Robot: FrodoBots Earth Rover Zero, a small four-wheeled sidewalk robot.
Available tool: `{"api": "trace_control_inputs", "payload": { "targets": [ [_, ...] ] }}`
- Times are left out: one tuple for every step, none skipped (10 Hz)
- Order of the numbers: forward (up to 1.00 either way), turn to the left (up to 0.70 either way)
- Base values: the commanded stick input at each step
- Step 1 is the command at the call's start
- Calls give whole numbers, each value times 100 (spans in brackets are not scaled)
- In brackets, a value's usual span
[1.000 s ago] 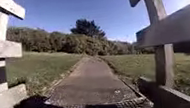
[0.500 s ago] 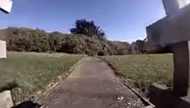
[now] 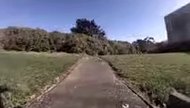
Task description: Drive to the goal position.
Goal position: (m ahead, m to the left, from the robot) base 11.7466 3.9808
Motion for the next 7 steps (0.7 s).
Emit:
{"api": "trace_control_inputs", "payload": {
  "targets": [
    [50, 0],
    [50, 0],
    [51, 0],
    [60, 0],
    [68, 0],
    [70, 0],
    [70, 0]
  ]
}}
